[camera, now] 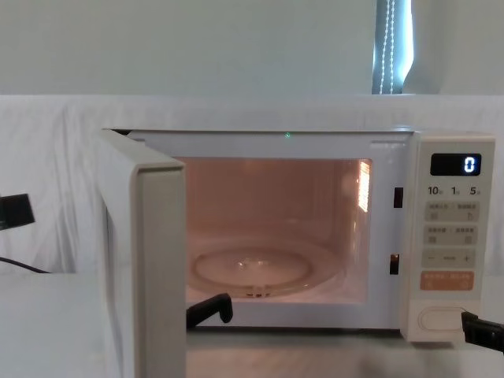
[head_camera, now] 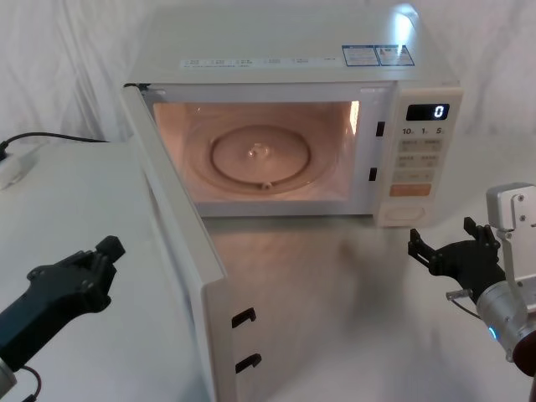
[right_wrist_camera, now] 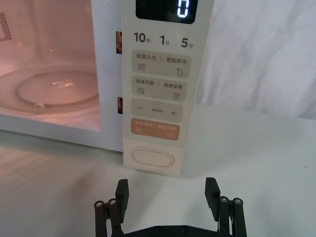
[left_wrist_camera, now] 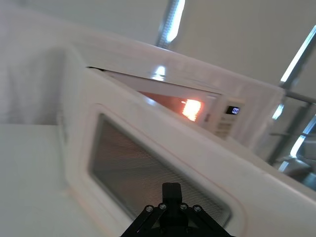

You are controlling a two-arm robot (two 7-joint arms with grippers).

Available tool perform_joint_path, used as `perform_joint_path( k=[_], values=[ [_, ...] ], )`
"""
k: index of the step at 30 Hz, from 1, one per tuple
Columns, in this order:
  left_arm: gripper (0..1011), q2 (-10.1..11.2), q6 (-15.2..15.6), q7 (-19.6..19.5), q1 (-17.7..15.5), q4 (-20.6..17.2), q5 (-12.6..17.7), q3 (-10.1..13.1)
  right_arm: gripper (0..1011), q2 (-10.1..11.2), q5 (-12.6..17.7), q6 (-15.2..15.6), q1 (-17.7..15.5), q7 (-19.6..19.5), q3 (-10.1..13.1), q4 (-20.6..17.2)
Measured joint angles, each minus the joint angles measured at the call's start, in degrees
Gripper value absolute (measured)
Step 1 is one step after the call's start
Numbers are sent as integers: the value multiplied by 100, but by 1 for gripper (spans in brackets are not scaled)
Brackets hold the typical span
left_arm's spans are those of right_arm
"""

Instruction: Press the button to open the microwave door with one hand; close the microwave door with the other hand.

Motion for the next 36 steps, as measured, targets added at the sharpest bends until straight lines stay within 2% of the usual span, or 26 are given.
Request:
perform_joint_path(
  k=[6,14,20,25,36],
  values=[
    [0,303,289,-179,-201,79,-237,131,1002,0,0,0,0,0,0,0],
    [0,494,364,-208,-507,260,-294,437,1002,0,0,0,0,0,0,0],
    [0,533,296,-187,-730,364,-267,702,1002,0,0,0,0,0,0,0],
    [0,524,187,-102,-1023,498,-199,1018,1002,0,0,0,0,0,0,0],
    [0,417,-96,150,-1697,885,149,1708,1002,0,0,0,0,0,0,0]
  ],
)
